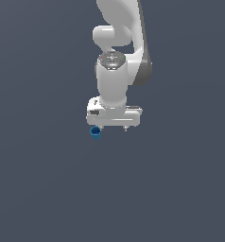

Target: Pick up the object and move it to a goal position.

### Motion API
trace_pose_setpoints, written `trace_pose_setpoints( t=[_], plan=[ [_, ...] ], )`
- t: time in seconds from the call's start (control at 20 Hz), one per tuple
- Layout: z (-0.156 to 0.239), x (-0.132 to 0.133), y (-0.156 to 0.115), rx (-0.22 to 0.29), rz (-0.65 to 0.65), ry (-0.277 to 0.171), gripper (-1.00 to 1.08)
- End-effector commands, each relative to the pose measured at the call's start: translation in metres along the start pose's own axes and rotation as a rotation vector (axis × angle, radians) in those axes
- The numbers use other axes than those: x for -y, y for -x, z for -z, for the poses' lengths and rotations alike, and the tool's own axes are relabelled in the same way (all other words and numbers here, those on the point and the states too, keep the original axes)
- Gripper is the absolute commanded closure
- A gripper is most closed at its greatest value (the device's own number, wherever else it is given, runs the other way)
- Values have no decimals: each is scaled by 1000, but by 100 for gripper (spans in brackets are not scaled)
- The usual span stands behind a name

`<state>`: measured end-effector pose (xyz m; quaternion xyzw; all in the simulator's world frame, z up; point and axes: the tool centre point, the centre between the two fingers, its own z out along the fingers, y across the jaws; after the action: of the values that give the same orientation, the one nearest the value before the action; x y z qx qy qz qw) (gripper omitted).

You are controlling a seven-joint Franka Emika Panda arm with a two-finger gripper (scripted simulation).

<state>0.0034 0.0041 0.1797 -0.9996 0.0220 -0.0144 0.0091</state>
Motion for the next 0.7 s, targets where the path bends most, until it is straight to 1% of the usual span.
trace_pose_setpoints(
  t=[0.0,0.4,0.65],
  plan=[
    [0,0,0,0,0,0,-92],
    [14,-12,0,-10,-19,11,-92],
    [15,-12,0,-11,-21,11,-92]
  ],
)
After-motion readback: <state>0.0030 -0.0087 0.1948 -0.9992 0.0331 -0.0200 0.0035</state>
